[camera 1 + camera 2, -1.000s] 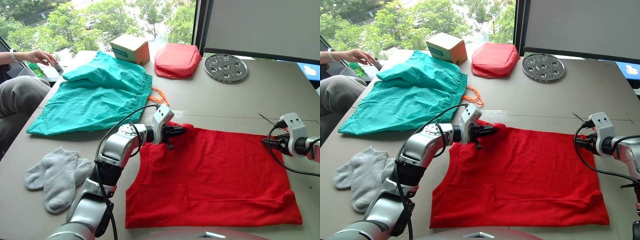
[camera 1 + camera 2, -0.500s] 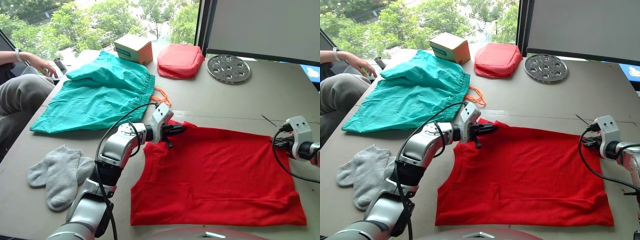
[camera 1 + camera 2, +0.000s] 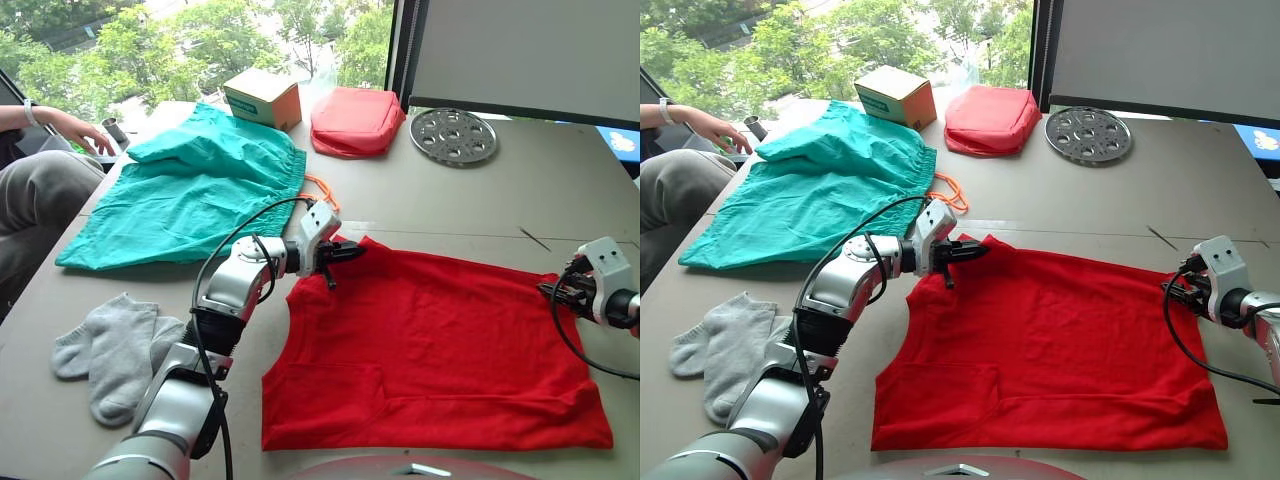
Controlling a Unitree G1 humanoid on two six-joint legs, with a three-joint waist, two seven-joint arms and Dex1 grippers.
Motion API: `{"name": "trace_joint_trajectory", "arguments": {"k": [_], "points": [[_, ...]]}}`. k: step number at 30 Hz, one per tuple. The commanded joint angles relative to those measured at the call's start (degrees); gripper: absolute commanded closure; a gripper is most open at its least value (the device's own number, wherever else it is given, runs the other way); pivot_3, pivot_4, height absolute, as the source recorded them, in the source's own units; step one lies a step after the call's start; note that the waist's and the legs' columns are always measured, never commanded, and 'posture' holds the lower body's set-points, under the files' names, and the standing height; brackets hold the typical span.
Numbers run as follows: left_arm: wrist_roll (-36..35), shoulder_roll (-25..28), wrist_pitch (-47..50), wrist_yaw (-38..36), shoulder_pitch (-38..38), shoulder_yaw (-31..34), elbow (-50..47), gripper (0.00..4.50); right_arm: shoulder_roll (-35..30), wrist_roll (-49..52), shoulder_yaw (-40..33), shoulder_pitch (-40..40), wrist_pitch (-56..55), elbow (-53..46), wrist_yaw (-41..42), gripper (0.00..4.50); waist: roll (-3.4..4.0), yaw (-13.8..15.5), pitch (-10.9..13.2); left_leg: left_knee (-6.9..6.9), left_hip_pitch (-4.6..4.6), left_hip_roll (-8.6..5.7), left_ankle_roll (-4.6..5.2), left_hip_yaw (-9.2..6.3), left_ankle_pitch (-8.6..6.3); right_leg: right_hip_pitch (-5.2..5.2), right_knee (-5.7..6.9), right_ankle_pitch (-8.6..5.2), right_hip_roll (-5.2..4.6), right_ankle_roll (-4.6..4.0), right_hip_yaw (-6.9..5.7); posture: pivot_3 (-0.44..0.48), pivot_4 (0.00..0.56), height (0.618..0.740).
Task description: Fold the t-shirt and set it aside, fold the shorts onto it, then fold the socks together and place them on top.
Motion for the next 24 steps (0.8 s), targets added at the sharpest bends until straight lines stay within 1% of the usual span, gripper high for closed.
{"name": "trace_joint_trajectory", "arguments": {"k": [1,4,7,14,15,16,20,21,24], "points": [[0.10,-0.22,-0.46,-0.50,-0.57,-0.05,-1.86,4.50,0.87,-0.37,-0.61,-2.19,0.71,0.83,-1.41,1.62,0.00,-0.07,0.00,0.00,0.00,0.00,0.00,0.00,0.00,0.00,0.00,0.00,0.00,0.00,0.01,0.000,0.150,0.739],[0.18,-0.34,-0.02,-0.62,-0.13,0.07,-2.45,4.50,1.80,0.48,-1.82,-4.20,2.61,1.94,-2.22,1.62,0.01,-0.22,0.01,0.01,0.01,0.01,0.00,0.01,0.00,0.00,0.01,0.00,-0.02,-0.01,0.01,0.000,0.150,0.739],[0.19,-0.50,0.26,-0.53,0.20,0.06,-2.89,4.50,1.37,0.58,-1.30,-5.59,4.72,3.57,-1.84,1.62,0.01,-0.27,0.01,0.00,0.00,0.01,0.00,0.00,0.00,0.00,0.01,0.01,-0.03,0.01,0.01,0.000,0.150,0.739],[0.11,-0.82,0.70,-0.17,0.39,0.31,-3.34,4.50,0.81,0.60,-0.56,-5.11,7.57,4.85,-1.33,1.62,0.01,-0.26,0.00,0.00,0.00,0.01,0.00,-0.01,0.00,0.01,0.00,0.06,-0.03,0.09,0.00,0.000,0.150,0.739],[0.12,-0.83,0.73,-0.14,0.42,0.31,-3.42,4.50,0.81,0.55,-0.50,-5.10,7.75,4.92,-1.42,2.13,0.01,-0.26,0.00,0.00,0.00,0.01,0.00,-0.01,0.00,0.01,0.00,0.06,-0.03,0.09,-0.01,0.000,0.150,0.739],[0.10,-0.83,0.81,-0.11,0.45,0.33,-3.50,4.50,0.79,0.50,-0.47,-5.03,7.72,4.94,-1.41,2.38,0.01,-0.25,0.00,0.00,0.00,0.00,0.01,0.00,0.00,0.01,0.00,0.06,-0.04,0.09,0.00,0.000,0.150,0.739],[0.15,-0.65,0.78,-0.15,0.58,0.41,-3.55,4.50,0.59,0.86,-0.89,-4.31,7.58,4.02,-0.88,4.38,0.01,-0.18,0.00,0.01,0.00,0.00,0.01,-0.01,-0.01,0.02,-0.01,0.06,-0.06,0.09,0.00,0.000,0.150,0.739],[0.21,-0.60,0.62,-0.23,0.52,0.42,-3.32,4.50,0.51,1.05,-1.15,-4.04,7.69,3.54,-0.74,4.48,0.01,-0.15,0.00,0.01,0.00,0.00,0.01,-0.01,-0.01,0.02,-0.01,0.06,-0.06,0.09,0.00,0.000,0.150,0.739],[0.37,-0.59,-0.04,-0.35,0.21,0.52,-2.66,4.50,0.48,1.45,-2.21,-3.40,6.90,2.19,-0.41,4.48,0.01,0.14,0.00,0.00,0.00,0.00,0.02,-0.02,-0.01,0.02,0.00,0.06,-0.05,0.09,-0.01,0.000,0.150,0.739]]}}
